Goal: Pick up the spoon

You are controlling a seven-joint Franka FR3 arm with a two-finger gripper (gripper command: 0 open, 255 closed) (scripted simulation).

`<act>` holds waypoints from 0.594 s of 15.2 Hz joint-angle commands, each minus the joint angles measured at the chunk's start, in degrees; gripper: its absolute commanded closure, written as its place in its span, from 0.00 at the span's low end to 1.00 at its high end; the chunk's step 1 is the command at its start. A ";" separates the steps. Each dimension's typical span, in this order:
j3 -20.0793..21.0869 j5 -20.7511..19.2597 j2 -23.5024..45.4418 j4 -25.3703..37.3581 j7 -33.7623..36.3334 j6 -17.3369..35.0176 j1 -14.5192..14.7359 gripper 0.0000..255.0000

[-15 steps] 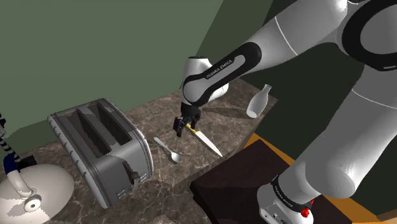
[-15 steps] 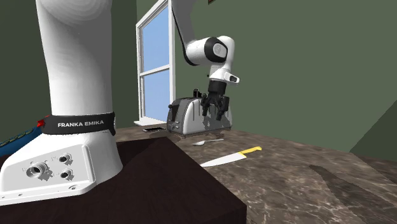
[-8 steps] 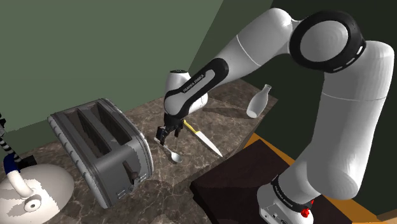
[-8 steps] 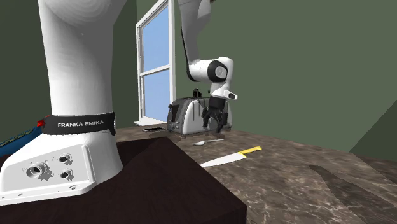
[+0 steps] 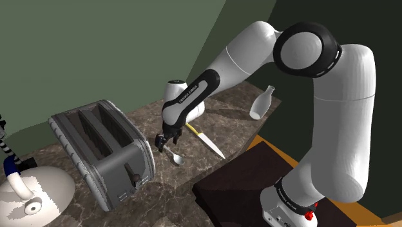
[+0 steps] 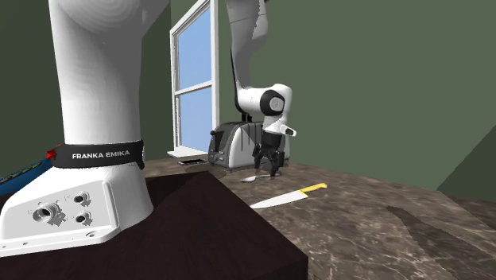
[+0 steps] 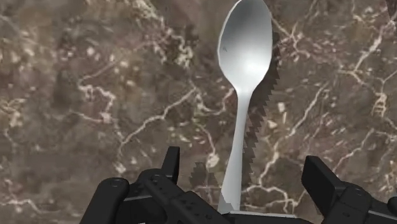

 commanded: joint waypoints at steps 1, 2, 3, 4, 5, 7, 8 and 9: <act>-0.12 -0.11 1.18 0.35 -0.05 0.84 0.13 0.00; -0.12 -0.10 1.18 0.36 -0.05 0.83 0.13 0.00; -0.13 -0.12 1.16 0.47 -0.01 0.71 0.15 1.00; -0.12 -0.12 1.19 0.50 0.02 0.72 0.18 1.00; -0.13 -0.12 1.21 0.51 0.01 0.72 0.18 1.00; -0.11 -0.11 1.15 0.44 0.03 0.73 0.19 1.00; -0.07 -0.09 1.04 0.37 0.12 0.72 0.26 1.00; -0.06 -0.08 0.99 0.34 0.16 0.69 0.28 1.00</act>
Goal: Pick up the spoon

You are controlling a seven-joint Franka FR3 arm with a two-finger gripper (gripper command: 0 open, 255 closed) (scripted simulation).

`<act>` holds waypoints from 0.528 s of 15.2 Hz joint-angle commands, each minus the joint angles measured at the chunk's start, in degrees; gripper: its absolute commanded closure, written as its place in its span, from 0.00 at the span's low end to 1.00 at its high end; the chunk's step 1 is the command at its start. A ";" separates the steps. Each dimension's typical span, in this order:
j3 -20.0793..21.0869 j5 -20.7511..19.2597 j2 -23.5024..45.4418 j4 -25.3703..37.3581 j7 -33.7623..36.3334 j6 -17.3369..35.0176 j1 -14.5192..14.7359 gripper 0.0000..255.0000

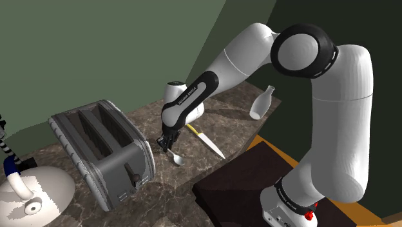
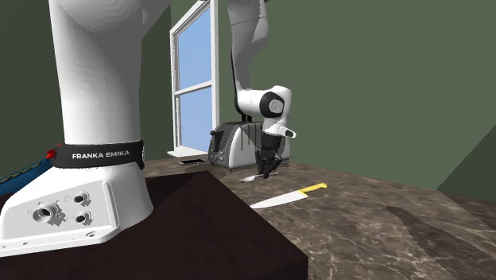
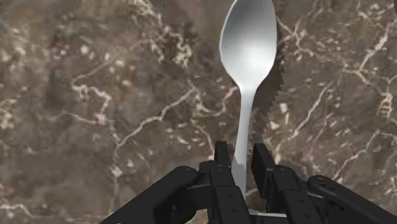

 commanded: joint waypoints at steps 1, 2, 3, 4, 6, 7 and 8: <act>0.04 0.01 -0.02 -0.03 0.03 -0.02 0.03 1.00; 0.04 0.01 -0.03 -0.04 0.03 -0.01 0.04 1.00; -0.03 -0.01 0.19 -0.01 -0.19 0.14 -0.12 1.00; 0.05 0.05 -0.56 -0.25 -0.15 -0.37 -0.19 1.00; 0.21 0.18 -2.04 -0.67 -0.06 -1.41 -0.33 1.00; 0.29 0.25 -2.77 -0.86 -0.02 -1.95 -0.40 1.00; 0.37 0.31 -3.50 -1.04 0.02 -2.49 -0.47 1.00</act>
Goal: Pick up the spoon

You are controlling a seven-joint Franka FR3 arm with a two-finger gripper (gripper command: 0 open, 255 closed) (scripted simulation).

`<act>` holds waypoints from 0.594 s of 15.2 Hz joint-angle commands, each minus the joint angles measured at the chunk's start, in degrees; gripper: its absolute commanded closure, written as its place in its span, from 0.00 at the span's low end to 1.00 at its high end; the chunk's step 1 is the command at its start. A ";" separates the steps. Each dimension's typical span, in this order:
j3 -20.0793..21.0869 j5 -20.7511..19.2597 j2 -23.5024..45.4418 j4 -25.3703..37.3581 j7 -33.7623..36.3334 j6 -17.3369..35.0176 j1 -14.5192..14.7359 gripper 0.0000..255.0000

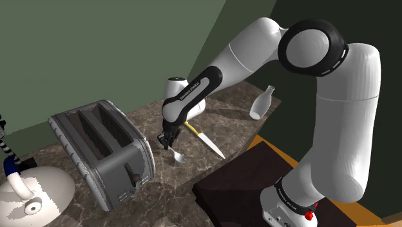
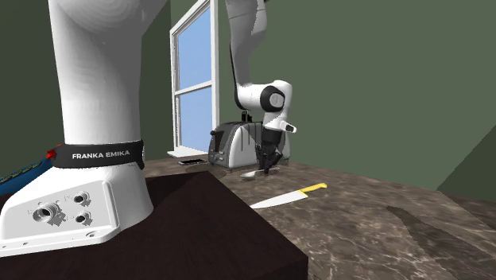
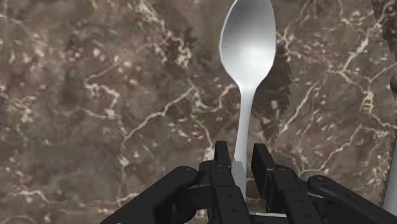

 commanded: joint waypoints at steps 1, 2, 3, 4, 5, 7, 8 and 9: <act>0.15 0.13 -1.39 -0.35 0.12 -1.03 -0.10 1.00; 0.23 0.20 -2.11 -0.51 0.16 -1.59 -0.17 1.00; 0.30 0.27 -2.82 -0.65 0.20 -2.15 -0.23 1.00; 0.37 0.34 -3.53 -0.79 0.23 -2.72 -0.30 1.00; 0.44 0.41 -4.23 -0.90 0.27 -3.30 -0.37 1.00; 0.58 0.56 -5.62 -1.11 0.35 -4.47 -0.50 1.00; 0.65 0.63 -6.30 -1.19 0.38 -5.06 -0.56 1.00; 0.71 0.71 -6.98 -1.26 0.42 -5.66 -0.62 1.00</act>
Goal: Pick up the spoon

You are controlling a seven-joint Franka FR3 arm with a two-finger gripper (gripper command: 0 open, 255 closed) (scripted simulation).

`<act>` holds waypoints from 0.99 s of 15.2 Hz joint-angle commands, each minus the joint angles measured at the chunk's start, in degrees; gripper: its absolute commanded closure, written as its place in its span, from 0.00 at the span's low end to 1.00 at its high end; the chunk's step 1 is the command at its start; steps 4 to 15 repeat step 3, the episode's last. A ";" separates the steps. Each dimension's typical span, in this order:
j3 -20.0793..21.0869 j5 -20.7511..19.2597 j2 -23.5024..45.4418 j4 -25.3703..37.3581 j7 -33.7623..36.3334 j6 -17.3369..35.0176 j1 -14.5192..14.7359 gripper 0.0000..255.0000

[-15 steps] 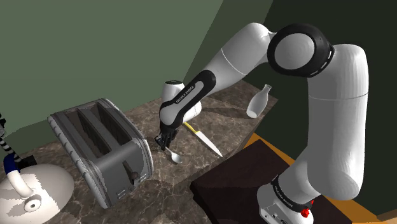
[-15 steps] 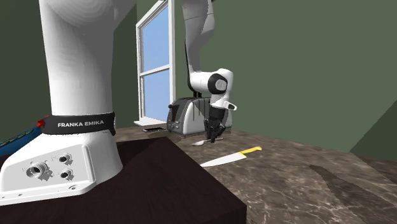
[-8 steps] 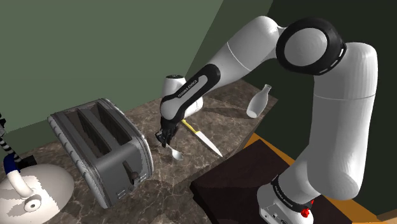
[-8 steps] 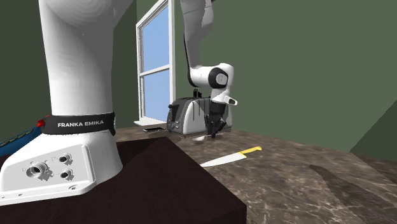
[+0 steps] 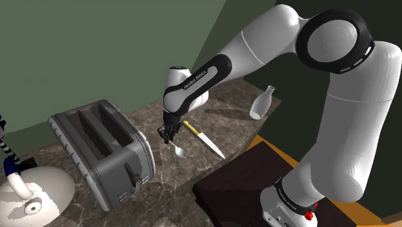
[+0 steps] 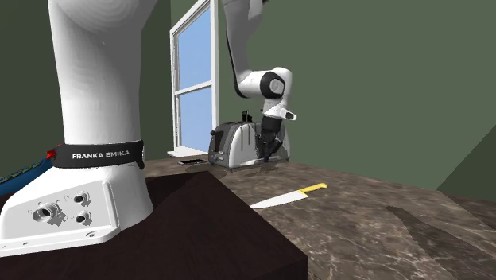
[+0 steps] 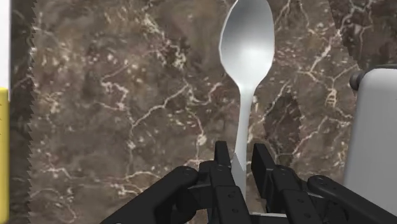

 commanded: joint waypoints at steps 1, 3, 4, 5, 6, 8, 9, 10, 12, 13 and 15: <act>0.11 0.13 -1.36 -0.01 0.05 -1.35 -0.15 1.00; 0.12 0.15 -1.46 -0.02 0.06 -1.44 -0.16 1.00; 0.12 0.15 -1.46 -0.02 0.06 -1.44 -0.16 1.00; 0.12 0.15 -1.46 -0.02 0.06 -1.44 -0.16 1.00; 0.12 0.15 -1.46 -0.02 0.06 -1.44 -0.16 1.00; 0.12 0.15 -1.46 -0.02 0.06 -1.44 -0.16 1.00; 0.12 0.15 -1.46 -0.02 0.06 -1.44 -0.16 1.00; 0.12 0.15 -1.46 -0.02 0.06 -1.44 -0.16 1.00; 0.12 0.15 -1.46 -0.02 0.06 -1.44 -0.16 1.00; 0.12 0.15 -1.46 -0.02 0.06 -1.44 -0.16 1.00; 0.12 0.15 -1.46 -0.02 0.06 -1.44 -0.16 1.00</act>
